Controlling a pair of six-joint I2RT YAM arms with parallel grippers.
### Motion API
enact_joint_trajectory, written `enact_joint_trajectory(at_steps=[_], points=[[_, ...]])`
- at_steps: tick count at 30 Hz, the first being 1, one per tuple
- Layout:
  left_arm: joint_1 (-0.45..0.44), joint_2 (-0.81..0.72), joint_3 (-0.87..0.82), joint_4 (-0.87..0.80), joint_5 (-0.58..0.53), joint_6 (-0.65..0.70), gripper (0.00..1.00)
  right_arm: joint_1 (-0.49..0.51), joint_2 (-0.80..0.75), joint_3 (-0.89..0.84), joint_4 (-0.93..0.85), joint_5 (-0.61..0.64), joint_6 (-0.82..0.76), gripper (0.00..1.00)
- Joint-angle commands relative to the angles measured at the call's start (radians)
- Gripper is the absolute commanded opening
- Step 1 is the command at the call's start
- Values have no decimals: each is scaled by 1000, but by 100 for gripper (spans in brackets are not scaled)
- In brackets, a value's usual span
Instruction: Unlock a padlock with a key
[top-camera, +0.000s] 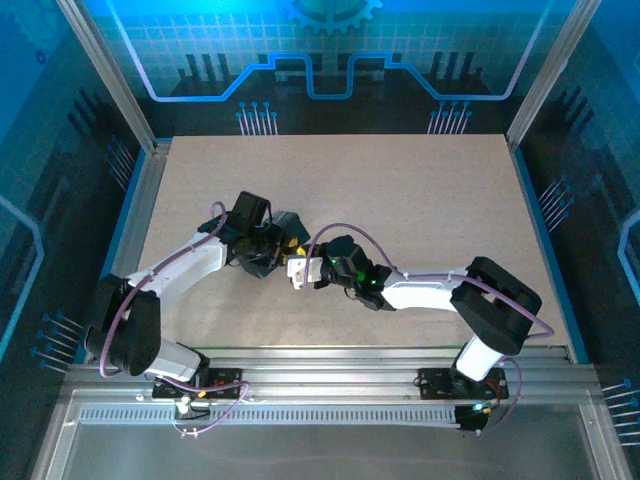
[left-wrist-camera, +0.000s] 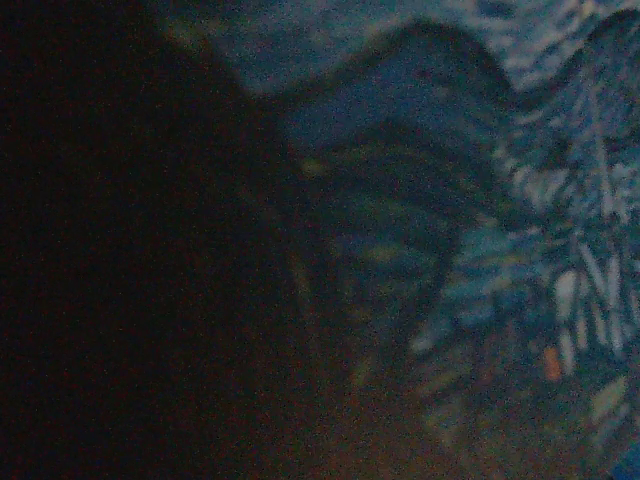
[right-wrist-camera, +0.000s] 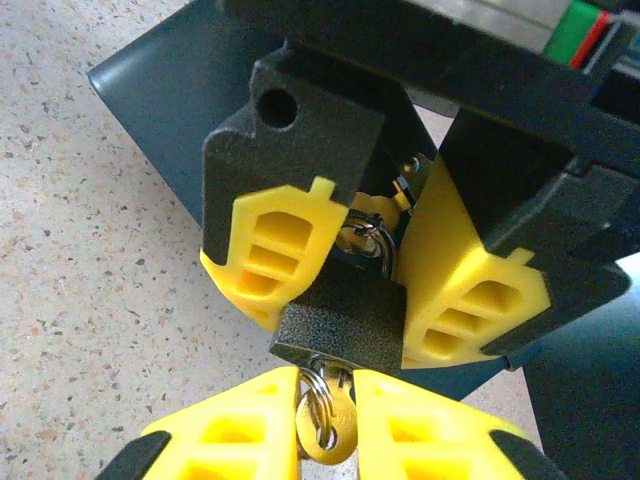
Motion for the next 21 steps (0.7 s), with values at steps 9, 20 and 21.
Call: enact_joint_trajectory(at_steps=[9, 20, 21], points=[[-6, -11, 17, 30, 94, 32, 0, -79, -21, 92, -182, -116, 287, 0], [-7, -26, 17, 27, 84, 59, 0, -184, 57, 235, -384, -343, 885, 0], [-7, -27, 16, 29, 84, 64, 0, -197, 65, 229, -369, -369, 962, 0]])
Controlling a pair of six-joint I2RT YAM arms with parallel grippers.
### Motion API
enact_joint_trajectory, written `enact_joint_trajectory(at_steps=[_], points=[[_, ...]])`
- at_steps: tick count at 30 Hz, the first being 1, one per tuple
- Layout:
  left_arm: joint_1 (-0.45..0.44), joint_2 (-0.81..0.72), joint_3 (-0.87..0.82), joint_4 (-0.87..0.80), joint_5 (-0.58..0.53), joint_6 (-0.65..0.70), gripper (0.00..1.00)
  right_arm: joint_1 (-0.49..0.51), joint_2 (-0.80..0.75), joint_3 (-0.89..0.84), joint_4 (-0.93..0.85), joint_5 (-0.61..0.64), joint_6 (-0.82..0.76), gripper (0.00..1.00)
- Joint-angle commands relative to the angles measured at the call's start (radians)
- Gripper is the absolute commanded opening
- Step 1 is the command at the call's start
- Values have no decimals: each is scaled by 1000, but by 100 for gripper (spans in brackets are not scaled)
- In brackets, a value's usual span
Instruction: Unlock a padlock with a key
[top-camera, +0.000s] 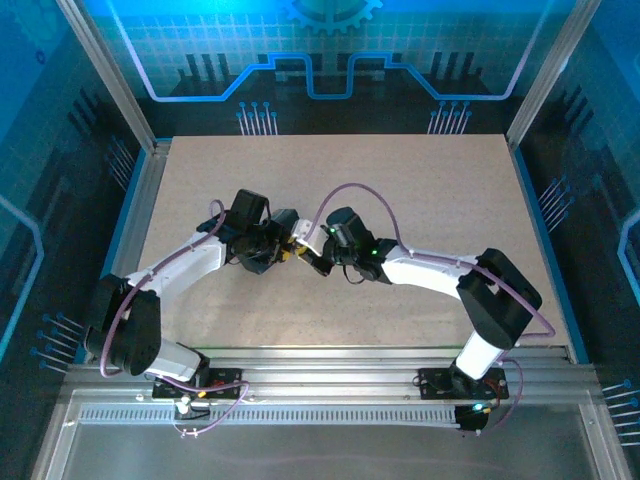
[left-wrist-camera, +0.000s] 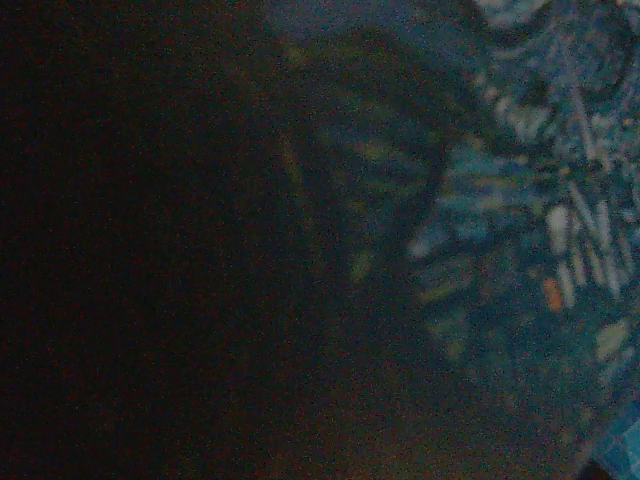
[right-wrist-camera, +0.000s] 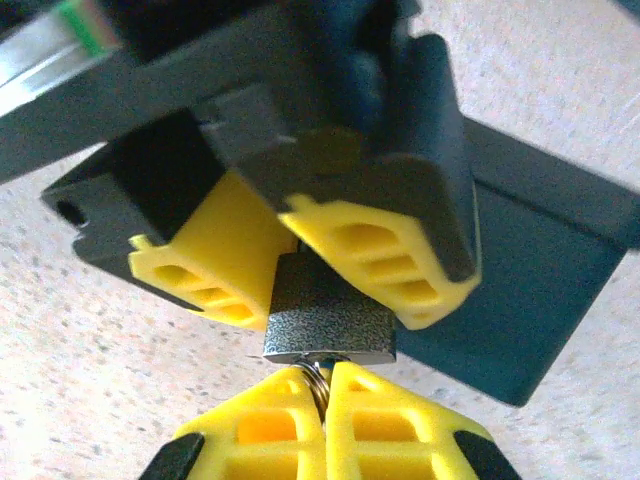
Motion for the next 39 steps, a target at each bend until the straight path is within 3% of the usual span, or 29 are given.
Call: enact_joint_trajectory(at_steps=[1, 6, 10, 17, 21, 25, 30, 34, 39], points=[[-16, -27, 16, -9, 92, 61, 0, -75, 45, 13, 14, -79, 376, 0], [-14, -29, 18, -14, 85, 81, 0, -133, 76, -18, 131, -249, 692, 0], [-8, -39, 27, -34, 70, 103, 0, -171, 117, 27, 91, -390, 850, 0], [13, -35, 16, -31, 78, 122, 0, -164, 85, 25, -40, -318, 737, 0], [12, -39, 45, -63, 73, 174, 38, -175, 131, 27, -121, -263, 667, 0], [15, -64, 98, -132, 38, 246, 47, -195, 195, 9, -91, -260, 672, 0], [56, -80, 138, -187, 4, 329, 47, -202, 238, -12, -44, -266, 694, 0], [111, -62, 191, -280, -90, 506, 47, -207, 237, -25, -40, -282, 670, 23], [132, 3, 245, -401, -264, 749, 48, -224, 186, -45, -21, -314, 608, 33]])
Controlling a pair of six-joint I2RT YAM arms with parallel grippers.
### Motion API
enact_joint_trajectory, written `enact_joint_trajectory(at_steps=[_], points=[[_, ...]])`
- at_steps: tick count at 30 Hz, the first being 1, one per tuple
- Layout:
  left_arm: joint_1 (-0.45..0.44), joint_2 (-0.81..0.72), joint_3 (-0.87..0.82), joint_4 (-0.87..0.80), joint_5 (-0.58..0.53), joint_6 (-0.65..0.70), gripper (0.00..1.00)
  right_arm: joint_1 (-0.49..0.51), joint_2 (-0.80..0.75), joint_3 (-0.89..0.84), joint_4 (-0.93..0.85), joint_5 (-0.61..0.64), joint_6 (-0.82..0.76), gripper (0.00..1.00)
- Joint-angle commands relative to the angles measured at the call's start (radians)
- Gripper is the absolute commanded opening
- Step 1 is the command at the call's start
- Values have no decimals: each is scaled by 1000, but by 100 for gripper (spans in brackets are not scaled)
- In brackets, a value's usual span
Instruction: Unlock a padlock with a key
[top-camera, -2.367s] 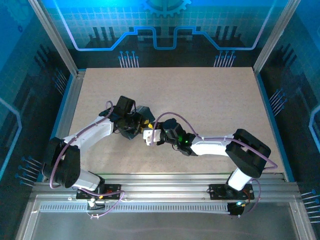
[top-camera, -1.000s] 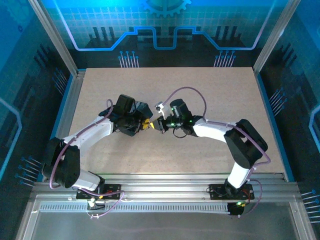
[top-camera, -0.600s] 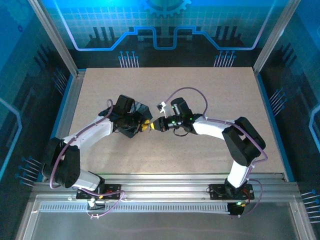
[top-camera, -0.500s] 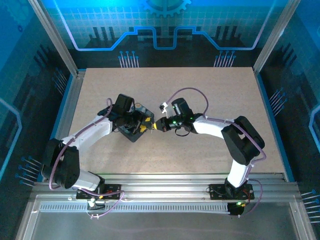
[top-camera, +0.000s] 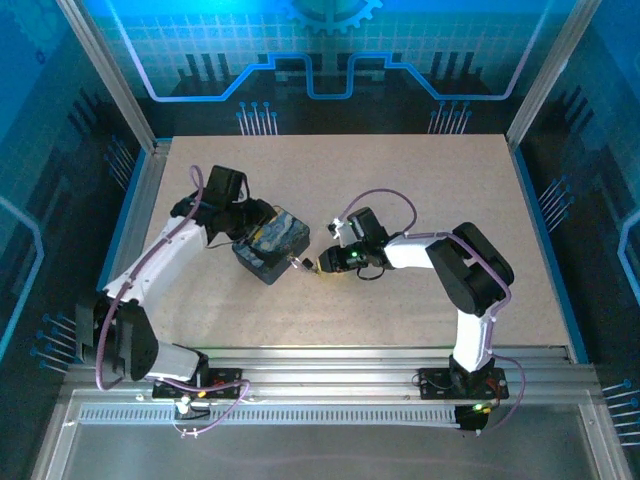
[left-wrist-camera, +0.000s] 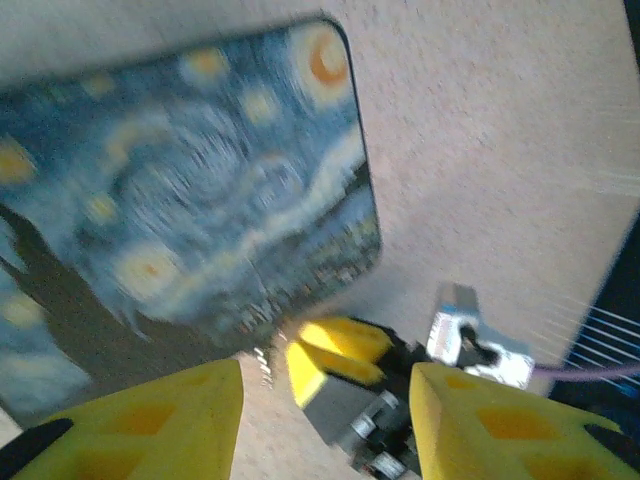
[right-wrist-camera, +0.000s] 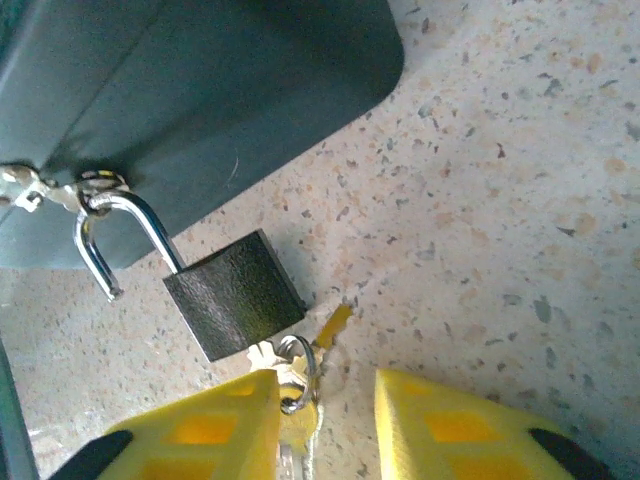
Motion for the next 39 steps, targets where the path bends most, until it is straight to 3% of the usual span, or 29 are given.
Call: enact_joint_trajectory(at_steps=[1, 7, 12, 20, 23, 28, 32, 37, 39], points=[[9, 39, 19, -117, -146, 216, 48, -14, -53, -9, 6, -32, -67, 34], [38, 91, -5, -73, -177, 287, 48, 66, 5, 137, -179, 36, -250, 44], [79, 113, -19, -48, -161, 301, 49, 115, 55, 174, -186, 140, -315, 49], [143, 99, -53, -33, -140, 317, 49, 121, 114, 211, -223, 177, -323, 48], [148, 96, -54, -32, -155, 331, 48, 124, 121, 203, -213, 191, -310, 42], [147, 115, -74, -18, -165, 334, 48, 132, 128, 198, -160, 175, -198, 25], [147, 125, -110, 2, -149, 322, 46, 125, 87, 123, -22, 177, 14, 11], [143, 100, -165, 20, -109, 286, 43, 134, 32, -17, 273, 226, 317, 6], [143, 82, -184, 17, -112, 274, 43, 150, 22, -15, 291, 257, 347, 14]])
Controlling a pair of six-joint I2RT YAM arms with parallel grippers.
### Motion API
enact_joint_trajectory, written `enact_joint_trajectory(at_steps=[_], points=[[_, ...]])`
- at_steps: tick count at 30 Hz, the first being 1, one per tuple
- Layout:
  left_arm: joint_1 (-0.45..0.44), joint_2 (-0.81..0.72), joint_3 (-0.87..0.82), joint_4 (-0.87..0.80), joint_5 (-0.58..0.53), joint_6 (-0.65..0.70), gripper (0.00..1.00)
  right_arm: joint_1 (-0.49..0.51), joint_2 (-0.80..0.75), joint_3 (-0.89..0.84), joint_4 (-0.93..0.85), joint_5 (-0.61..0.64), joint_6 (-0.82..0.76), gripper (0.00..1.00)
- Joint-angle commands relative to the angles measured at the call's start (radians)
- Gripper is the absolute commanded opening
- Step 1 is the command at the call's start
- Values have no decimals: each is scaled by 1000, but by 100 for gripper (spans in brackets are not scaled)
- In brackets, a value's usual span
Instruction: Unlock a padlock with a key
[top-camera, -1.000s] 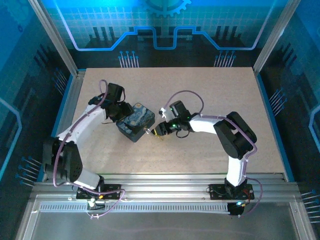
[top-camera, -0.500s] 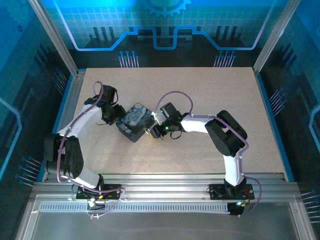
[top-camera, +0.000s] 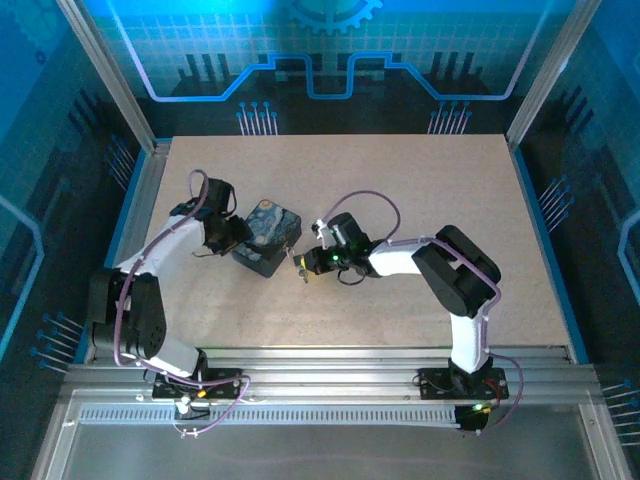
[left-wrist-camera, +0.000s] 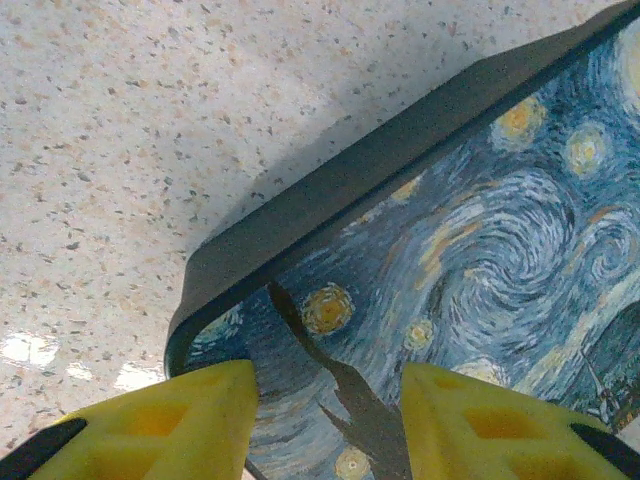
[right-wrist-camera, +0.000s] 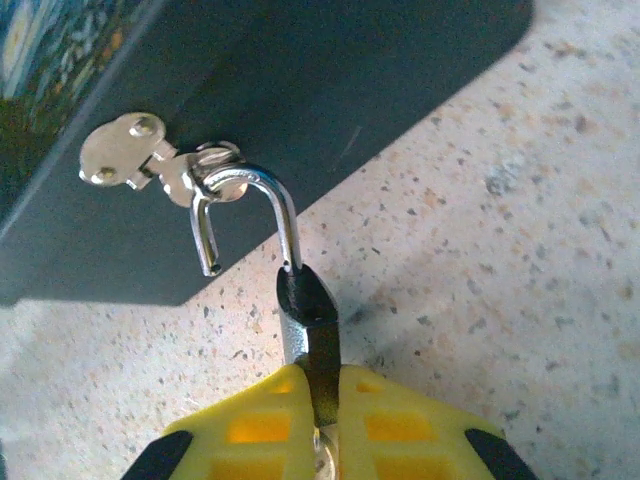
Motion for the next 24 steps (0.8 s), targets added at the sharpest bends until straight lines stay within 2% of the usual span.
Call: enact_joint_trajectory(at_steps=[1, 2, 5, 12, 21, 24], points=[[5, -16, -55, -21, 24, -32, 43, 26, -22, -15, 74, 97, 162, 21], [5, -25, -59, -24, 21, -32, 43, 33, -26, 1, 35, 117, 132, 27], [5, -33, -55, -37, 15, -27, 44, 38, -25, 41, -77, 161, 34, 34], [5, -33, -54, -34, 17, -30, 44, 49, 27, 135, -252, 203, -106, 41], [5, -38, -49, -39, 10, -40, 43, 95, 45, 163, -235, 210, -82, 52], [5, -40, -45, -41, 7, -40, 44, 113, 67, 180, -247, 229, -81, 59]])
